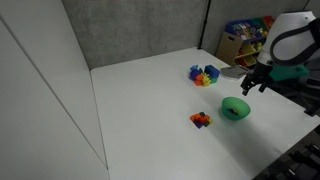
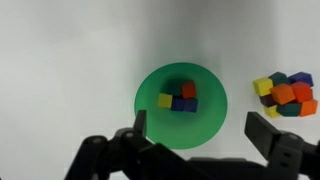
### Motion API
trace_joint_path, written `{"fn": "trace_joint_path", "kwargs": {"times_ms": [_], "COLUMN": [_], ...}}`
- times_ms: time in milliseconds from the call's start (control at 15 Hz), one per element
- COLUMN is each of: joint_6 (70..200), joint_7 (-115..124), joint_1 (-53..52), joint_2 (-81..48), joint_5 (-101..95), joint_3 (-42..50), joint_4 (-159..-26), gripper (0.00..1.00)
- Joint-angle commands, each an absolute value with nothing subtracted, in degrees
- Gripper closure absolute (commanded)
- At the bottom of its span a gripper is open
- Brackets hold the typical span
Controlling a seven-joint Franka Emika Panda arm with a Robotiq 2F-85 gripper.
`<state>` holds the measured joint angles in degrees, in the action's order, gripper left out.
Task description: Put the yellow object inside the bowl
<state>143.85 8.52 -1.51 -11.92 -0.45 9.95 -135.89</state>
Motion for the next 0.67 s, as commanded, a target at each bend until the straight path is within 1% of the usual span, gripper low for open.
{"fn": "trace_joint_path", "kwargs": {"times_ms": [0,133,333,600], "joint_6": [132.7,126.2,118.4,116.9], "joint_7": [0.8,-2.9,-1.9,-1.2], "joint_1": [1.3,1.5,0.9,0.6], "joint_2": [-3.0,0.7,5.7,10.9], "joint_5": [1.0,1.5,-0.2,-0.5], "joint_3": [6.7,5.7,4.7,3.0], "joint_4": [-136.5,-135.4,-133.9,-134.0], "gripper": [0.00,0.00,0.00,0.00]}}
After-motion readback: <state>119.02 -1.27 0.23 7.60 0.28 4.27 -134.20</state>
